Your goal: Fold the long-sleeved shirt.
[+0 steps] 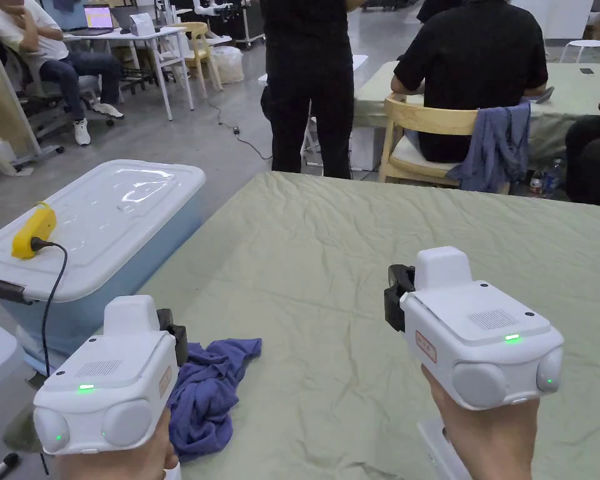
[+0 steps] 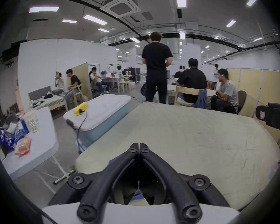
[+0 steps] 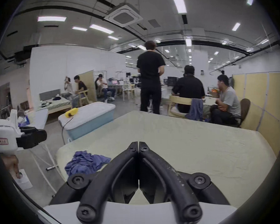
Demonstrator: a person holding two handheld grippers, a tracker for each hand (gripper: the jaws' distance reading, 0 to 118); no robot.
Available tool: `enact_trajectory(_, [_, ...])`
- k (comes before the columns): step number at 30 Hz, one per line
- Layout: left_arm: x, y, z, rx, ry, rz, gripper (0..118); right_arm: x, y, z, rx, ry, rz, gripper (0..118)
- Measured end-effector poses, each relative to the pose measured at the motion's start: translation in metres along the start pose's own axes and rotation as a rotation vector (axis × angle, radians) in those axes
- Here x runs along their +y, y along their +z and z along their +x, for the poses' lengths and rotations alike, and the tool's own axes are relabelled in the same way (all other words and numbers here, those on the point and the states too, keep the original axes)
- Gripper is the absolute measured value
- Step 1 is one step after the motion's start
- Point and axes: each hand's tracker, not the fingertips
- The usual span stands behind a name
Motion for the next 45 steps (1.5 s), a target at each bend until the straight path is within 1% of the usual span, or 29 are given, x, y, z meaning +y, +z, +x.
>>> enact_trajectory(3, [-0.007, 0.002, -0.017, 0.031, 0.01, -0.016, 0, -0.006, -0.008, -0.018, 0.029, 0.021, -0.017, 0])
enact_trajectory(5, [-0.012, 0.002, -0.024, 0.04, 0.012, -0.022, 0, -0.01, -0.011, -0.023, 0.051, 0.013, -0.026, 0])
enact_trajectory(9, [-0.018, -0.01, -0.028, 0.025, -0.046, -0.066, 0, -0.019, -0.019, -0.027, 0.064, 0.001, -0.042, 0])
enact_trajectory(11, [-0.017, -0.022, -0.03, -0.018, -0.092, -0.112, 0, -0.024, -0.023, -0.027, 0.062, 0.01, -0.057, 0])
enact_trajectory(12, [-0.013, -0.033, -0.031, -0.07, -0.113, -0.172, 0, -0.027, -0.025, -0.026, 0.058, 0.014, -0.064, 0])
enact_trajectory(14, [-0.009, -0.054, -0.032, -0.111, -0.165, -0.232, 0, -0.035, -0.029, -0.024, 0.052, 0.013, -0.082, 1])
enact_trajectory(15, [-0.006, -0.067, -0.033, -0.159, -0.184, -0.278, 0, -0.039, -0.033, -0.021, 0.054, 0.006, -0.099, 1])
enact_trajectory(18, [-0.002, -0.106, -0.031, -0.277, -0.193, -0.424, 0, -0.052, -0.044, -0.015, 0.063, -0.03, -0.131, 1])
enact_trajectory(20, [-0.008, -0.133, -0.03, -0.337, -0.205, -0.514, 0, -0.06, -0.055, -0.013, 0.052, -0.021, -0.164, 1])
enact_trajectory(22, [-0.017, -0.154, -0.024, -0.357, -0.222, -0.633, 0, -0.068, -0.063, -0.011, 0.045, -0.014, -0.189, 1])
enact_trajectory(24, [-0.028, -0.169, -0.018, -0.37, -0.299, -0.649, 0, -0.075, -0.073, -0.008, 0.049, -0.027, -0.21, 1])
enact_trajectory(25, [-0.032, -0.174, -0.014, -0.366, -0.306, -0.658, 1, -0.077, -0.077, -0.007, 0.047, -0.03, -0.218, 1])
enact_trajectory(26, [-0.035, -0.183, -0.011, -0.362, -0.309, -0.661, 16, -0.08, -0.081, -0.005, 0.044, -0.029, -0.227, 1])
enact_trajectory(27, [-0.039, -0.192, -0.009, -0.344, -0.329, -0.654, 29, -0.082, -0.084, -0.005, 0.04, -0.028, -0.235, 1])
enact_trajectory(29, [-0.052, -0.206, -0.006, -0.315, -0.398, -0.617, 47, -0.085, -0.089, -0.002, 0.034, -0.034, -0.246, 1])
enact_trajectory(30, [-0.058, -0.215, -0.006, -0.307, -0.42, -0.61, 52, -0.087, -0.091, 0.0, 0.037, -0.042, -0.251, 1])
enact_trajectory(32, [-0.068, -0.231, -0.006, -0.312, -0.442, -0.636, 56, -0.09, -0.094, 0.002, 0.045, -0.062, -0.26, 1])
enact_trajectory(34, [-0.077, -0.247, -0.011, -0.285, -0.416, -0.682, 56, -0.093, -0.097, 0.003, 0.038, -0.06, -0.269, 1])
enact_trajectory(37, [-0.091, -0.266, -0.02, -0.31, -0.286, -0.724, 57, -0.097, -0.1, 0.004, 0.025, -0.043, -0.288, 1])
enact_trajectory(39, [-0.099, -0.274, -0.025, -0.288, -0.179, -0.775, 55, -0.101, -0.1, 0.006, 0.024, -0.041, -0.297, 1])
enact_trajectory(41, [-0.105, -0.275, -0.027, -0.282, -0.115, -0.788, 53, -0.103, -0.1, 0.008, 0.018, -0.044, -0.304, 1])
enact_trajectory(42, [-0.108, -0.272, -0.025, -0.288, -0.134, -0.772, 50, -0.103, -0.099, 0.009, 0.016, -0.045, -0.307, 1])
enact_trajectory(43, [-0.109, -0.269, -0.022, -0.286, -0.155, -0.759, 44, -0.103, -0.098, 0.01, 0.015, -0.044, -0.308, 1])
enact_trajectory(45, [-0.11, -0.262, -0.017, -0.28, -0.198, -0.722, 25, -0.104, -0.096, 0.012, 0.009, -0.044, -0.309, 1])
